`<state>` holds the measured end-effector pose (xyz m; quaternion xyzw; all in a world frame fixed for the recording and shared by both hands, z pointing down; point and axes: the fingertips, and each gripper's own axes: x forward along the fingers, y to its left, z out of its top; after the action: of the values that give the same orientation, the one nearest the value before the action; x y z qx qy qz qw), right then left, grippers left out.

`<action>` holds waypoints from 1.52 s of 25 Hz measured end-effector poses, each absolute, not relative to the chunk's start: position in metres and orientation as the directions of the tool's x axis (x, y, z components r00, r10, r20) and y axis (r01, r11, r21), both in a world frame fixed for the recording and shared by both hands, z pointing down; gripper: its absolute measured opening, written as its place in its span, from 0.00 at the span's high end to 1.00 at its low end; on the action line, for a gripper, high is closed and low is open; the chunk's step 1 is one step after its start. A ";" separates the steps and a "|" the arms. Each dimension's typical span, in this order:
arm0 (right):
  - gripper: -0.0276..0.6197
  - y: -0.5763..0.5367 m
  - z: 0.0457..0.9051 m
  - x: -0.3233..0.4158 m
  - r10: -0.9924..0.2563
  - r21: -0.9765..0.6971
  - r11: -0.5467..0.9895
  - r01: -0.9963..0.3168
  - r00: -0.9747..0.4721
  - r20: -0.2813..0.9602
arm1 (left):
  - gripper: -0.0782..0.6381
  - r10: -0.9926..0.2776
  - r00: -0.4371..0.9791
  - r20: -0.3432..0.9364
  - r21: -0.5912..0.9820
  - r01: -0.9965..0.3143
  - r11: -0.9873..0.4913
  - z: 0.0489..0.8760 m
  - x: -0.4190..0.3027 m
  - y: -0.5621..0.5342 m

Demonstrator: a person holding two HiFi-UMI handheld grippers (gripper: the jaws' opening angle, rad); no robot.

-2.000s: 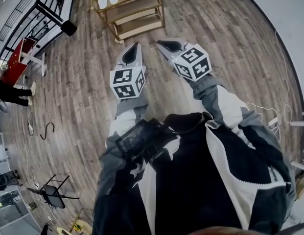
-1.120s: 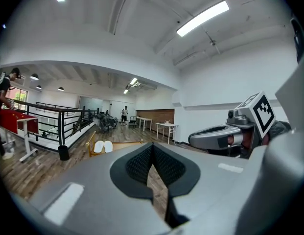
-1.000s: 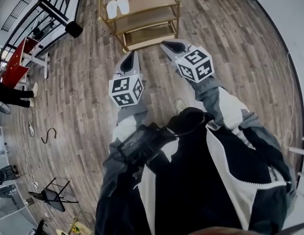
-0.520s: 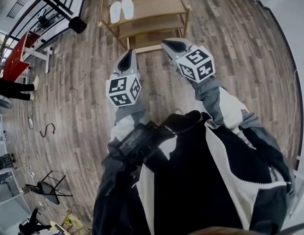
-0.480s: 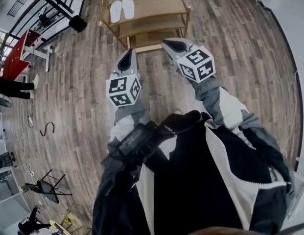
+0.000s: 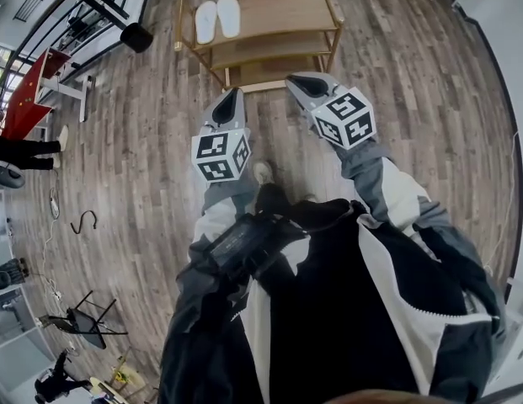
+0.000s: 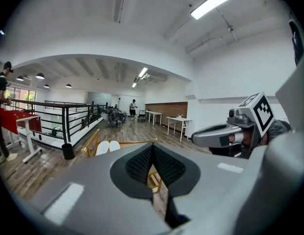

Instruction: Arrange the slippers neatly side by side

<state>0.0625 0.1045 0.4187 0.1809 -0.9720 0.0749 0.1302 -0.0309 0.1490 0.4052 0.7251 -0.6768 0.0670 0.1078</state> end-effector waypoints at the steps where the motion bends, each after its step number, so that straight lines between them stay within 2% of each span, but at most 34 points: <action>1: 0.93 0.098 0.421 0.058 -0.336 -0.099 0.921 -0.376 -0.899 0.282 | 0.89 -0.966 0.089 0.244 0.073 -0.995 -0.073 0.406 -0.034 0.138; 7: 0.93 0.043 0.419 0.013 -0.396 -0.092 0.896 -0.435 -0.875 0.280 | 0.88 -0.961 0.181 0.211 0.042 -0.983 -0.176 0.388 -0.073 0.066; 20: 0.92 -0.045 0.396 -0.115 -0.465 -0.065 0.867 -0.494 -0.849 0.252 | 0.88 -0.946 0.263 0.192 -0.001 -0.963 -0.268 0.367 -0.192 -0.037; 29: 0.92 -0.089 0.405 -0.149 -0.488 -0.060 0.851 -0.522 -0.828 0.276 | 0.88 -0.943 0.264 0.203 0.027 -0.964 -0.264 0.386 -0.237 -0.078; 38: 0.92 -0.172 0.415 -0.157 -0.447 -0.079 0.872 -0.483 -0.852 0.274 | 0.88 -0.955 0.202 0.216 0.036 -0.979 -0.199 0.399 -0.250 -0.150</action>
<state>-0.1569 -0.1721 0.4145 0.2423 -0.9595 0.0725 0.1243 -0.2502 -0.1497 0.3986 0.7707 -0.6275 0.0730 0.0827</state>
